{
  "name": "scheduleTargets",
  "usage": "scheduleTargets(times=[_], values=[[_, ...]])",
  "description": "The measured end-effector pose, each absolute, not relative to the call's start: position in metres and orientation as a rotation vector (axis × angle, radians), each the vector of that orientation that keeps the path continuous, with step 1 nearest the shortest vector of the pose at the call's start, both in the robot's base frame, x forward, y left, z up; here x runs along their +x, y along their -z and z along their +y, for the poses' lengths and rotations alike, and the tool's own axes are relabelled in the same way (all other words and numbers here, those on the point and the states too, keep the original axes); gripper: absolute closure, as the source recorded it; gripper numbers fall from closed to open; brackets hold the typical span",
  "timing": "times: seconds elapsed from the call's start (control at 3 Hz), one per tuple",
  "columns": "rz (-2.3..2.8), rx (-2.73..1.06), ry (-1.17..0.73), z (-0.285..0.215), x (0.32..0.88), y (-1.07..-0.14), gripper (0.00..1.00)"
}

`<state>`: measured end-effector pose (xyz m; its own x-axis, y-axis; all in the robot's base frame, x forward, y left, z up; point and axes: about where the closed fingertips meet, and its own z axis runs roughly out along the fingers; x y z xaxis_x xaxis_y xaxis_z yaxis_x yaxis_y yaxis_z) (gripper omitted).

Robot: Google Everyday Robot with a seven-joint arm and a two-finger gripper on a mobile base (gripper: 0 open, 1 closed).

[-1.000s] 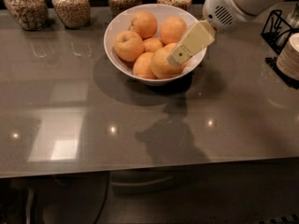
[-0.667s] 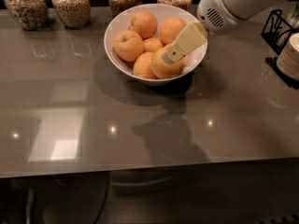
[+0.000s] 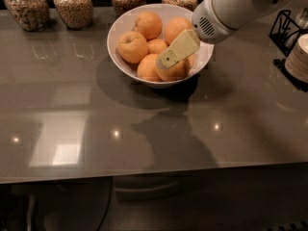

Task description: Pick orange from white bowl

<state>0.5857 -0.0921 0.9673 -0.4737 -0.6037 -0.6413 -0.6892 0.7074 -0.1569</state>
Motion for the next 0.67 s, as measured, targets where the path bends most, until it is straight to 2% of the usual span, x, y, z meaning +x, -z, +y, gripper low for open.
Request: scheduleTargets(times=[0.67], values=[[2.282, -0.957, -0.312, -0.065, 0.588, -0.941, 0.01]])
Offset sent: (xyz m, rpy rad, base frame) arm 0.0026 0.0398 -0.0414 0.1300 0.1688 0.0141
